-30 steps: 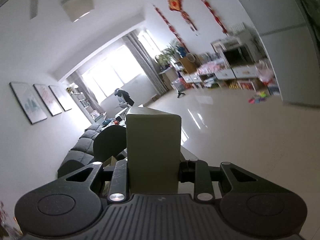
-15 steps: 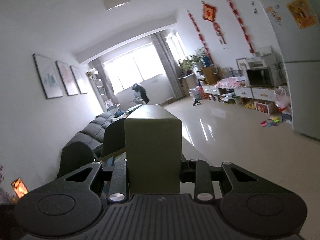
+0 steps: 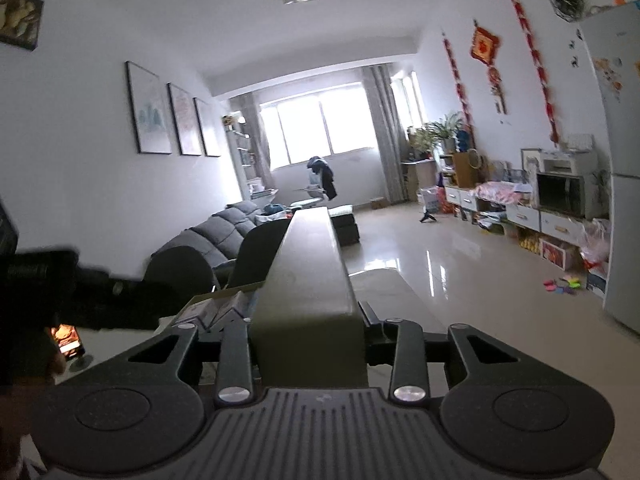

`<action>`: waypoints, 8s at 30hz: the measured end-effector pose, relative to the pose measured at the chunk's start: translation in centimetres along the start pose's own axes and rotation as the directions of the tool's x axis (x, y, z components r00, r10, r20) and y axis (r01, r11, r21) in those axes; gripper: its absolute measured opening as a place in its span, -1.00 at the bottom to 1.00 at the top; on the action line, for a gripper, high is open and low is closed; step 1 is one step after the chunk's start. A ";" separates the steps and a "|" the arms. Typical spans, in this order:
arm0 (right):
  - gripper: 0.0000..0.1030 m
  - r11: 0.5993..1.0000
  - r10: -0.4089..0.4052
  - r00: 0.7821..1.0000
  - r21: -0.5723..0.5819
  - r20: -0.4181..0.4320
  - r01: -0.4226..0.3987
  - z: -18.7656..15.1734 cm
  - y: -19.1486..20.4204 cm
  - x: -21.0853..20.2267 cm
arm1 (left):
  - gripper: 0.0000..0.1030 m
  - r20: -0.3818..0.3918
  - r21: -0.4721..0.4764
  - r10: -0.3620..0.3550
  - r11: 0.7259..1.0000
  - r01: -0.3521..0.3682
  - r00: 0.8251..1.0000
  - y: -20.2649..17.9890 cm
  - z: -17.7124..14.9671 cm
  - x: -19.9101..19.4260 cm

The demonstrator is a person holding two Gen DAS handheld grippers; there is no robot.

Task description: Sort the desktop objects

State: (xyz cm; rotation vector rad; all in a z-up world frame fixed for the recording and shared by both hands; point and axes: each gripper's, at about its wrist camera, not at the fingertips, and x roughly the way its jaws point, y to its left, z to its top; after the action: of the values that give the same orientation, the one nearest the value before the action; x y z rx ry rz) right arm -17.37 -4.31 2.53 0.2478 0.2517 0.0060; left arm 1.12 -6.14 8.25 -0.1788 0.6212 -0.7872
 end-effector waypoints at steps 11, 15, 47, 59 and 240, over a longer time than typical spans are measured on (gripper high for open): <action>-0.12 0.993 0.045 0.999 -0.105 -0.022 -0.047 -0.3 2.5 -0.4 | 0.99 -0.075 -0.010 -0.098 0.995 0.097 0.992 -0.9 0.8 2.6; -0.07 0.987 0.057 0.998 -0.146 -0.028 -0.061 -0.6 3.3 -0.7 | 0.98 -0.098 -0.028 -0.104 0.994 0.102 0.990 -0.9 1.0 3.5; 0.68 0.934 0.272 0.959 -0.217 -0.084 -0.284 -0.2 4.0 0.7 | -0.01 -0.080 0.065 -0.009 0.998 0.015 0.997 -1.9 0.7 2.0; 0.99 0.816 0.575 0.798 0.055 -0.181 -0.576 0.0 -1.8 4.1 | -0.15 -0.038 -0.002 0.005 1.000 -0.005 0.999 0.4 0.8 0.9; 0.56 0.780 0.468 0.839 0.575 -0.278 -0.245 -2.4 -2.1 15.5 | 0.09 0.168 -0.498 0.104 0.867 -0.006 0.980 19.4 -11.0 -5.5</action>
State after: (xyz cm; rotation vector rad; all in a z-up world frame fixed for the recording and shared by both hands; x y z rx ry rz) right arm -2.99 -5.17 -3.99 0.8472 0.6259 0.3911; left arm 3.54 12.20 -5.35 -0.7002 0.6340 -0.5316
